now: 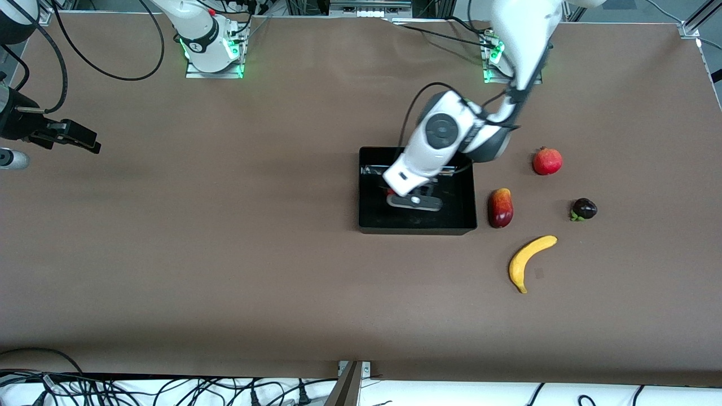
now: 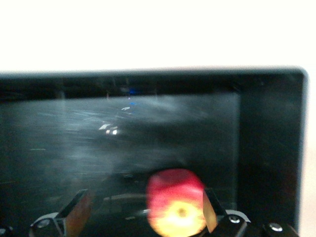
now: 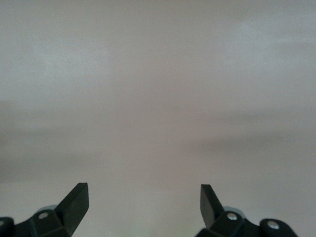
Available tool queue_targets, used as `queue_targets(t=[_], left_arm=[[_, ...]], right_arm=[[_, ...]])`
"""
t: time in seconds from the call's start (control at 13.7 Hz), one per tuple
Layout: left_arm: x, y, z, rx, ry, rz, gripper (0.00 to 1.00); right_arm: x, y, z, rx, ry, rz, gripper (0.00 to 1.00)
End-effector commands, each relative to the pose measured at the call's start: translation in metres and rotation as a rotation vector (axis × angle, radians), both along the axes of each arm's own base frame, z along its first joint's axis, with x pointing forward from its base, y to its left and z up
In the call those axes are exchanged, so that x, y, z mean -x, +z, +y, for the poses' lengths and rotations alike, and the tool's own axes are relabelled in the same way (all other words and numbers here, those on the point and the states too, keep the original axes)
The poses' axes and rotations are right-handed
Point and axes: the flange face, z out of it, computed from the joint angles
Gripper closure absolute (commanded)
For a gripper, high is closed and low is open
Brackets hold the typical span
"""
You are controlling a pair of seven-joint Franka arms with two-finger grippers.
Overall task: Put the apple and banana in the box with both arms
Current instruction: 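Open the left gripper to drop the apple into the box, then move the left gripper to the yellow banana and grasp it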
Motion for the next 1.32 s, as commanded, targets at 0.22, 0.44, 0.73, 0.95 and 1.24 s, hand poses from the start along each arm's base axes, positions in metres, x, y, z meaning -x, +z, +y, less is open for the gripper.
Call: queue_targets(t=[0.22, 0.44, 0.73, 0.95, 1.24], left_arm=[[-0.064, 0.019, 0.219, 0.024, -0.354, -0.054, 0.0], [-0.075, -0.009, 0.27, 0.013, -0.487, -0.081, 0.0], [-0.084, -0.075, 0.303, -0.027, -0.762, -0.155, 0.0], [-0.086, -0.099, 0.32, -0.045, -0.816, -0.164, 0.0], [-0.086, -0.109, 0.318, -0.046, -0.809, -0.17, 0.0]], right_arm=[[-0.002, 0.006, 0.0, 0.0, 0.02, -0.002, 0.0], [-0.003, 0.005, -0.001, 0.001, 0.02, -0.004, 0.0], [-0.002, 0.005, 0.0, 0.0, 0.02, -0.001, 0.0], [-0.001, 0.004, 0.0, -0.001, 0.02, 0.007, 0.0], [-0.001, 0.004, 0.0, -0.001, 0.02, 0.008, 0.0]])
